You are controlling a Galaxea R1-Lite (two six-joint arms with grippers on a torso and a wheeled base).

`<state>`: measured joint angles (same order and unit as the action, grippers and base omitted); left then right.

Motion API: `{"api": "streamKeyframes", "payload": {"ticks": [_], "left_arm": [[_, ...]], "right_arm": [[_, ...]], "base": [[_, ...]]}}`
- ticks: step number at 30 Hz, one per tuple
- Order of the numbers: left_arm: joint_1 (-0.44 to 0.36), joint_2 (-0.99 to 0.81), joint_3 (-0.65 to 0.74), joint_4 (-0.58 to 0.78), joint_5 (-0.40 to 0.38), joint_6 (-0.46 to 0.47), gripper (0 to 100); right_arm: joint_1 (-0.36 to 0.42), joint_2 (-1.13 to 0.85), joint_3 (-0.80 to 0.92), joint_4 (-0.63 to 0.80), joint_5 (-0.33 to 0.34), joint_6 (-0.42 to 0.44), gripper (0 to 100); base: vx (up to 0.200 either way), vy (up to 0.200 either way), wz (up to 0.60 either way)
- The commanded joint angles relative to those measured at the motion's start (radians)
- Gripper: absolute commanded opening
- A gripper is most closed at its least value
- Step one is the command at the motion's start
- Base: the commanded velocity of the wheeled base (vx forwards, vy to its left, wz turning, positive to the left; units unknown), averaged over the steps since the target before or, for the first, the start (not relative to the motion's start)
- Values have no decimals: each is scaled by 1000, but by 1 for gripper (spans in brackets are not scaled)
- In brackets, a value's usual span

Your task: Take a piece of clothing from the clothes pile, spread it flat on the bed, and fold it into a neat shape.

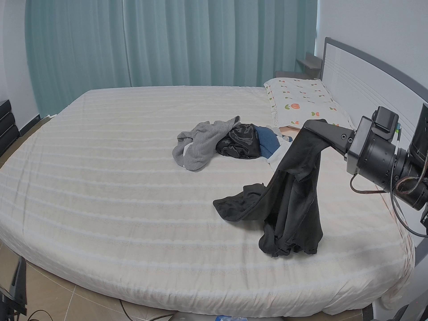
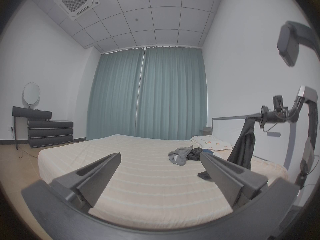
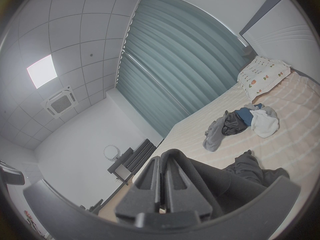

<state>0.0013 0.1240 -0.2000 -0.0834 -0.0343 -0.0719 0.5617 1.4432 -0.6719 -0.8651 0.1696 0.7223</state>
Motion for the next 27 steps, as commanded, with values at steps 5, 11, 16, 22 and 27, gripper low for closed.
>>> {"api": "streamKeyframes", "payload": {"ticks": [5,11,16,22,27], "left_arm": [[-175,634,-65,-49,-153,123,100],[-303,1025,-76,-219,-154,104,100],[-377,1395,-113,-519,-136,50,100],[-468,1731,-217,-720,-65,12,100],[-514,1887,-315,-780,-30,12,100]], "right_arm": [[10,-4,9,-6,-32,2,0],[18,-7,-17,-5,-42,0,0],[17,-6,-34,-6,-41,-1,0],[15,-4,-67,-3,-41,-3,0],[15,-1,-95,1,-41,-1,0]], "base": [[0,0,0],[0,0,0],[0,0,0],[0,0,0],[0,0,0]]}}
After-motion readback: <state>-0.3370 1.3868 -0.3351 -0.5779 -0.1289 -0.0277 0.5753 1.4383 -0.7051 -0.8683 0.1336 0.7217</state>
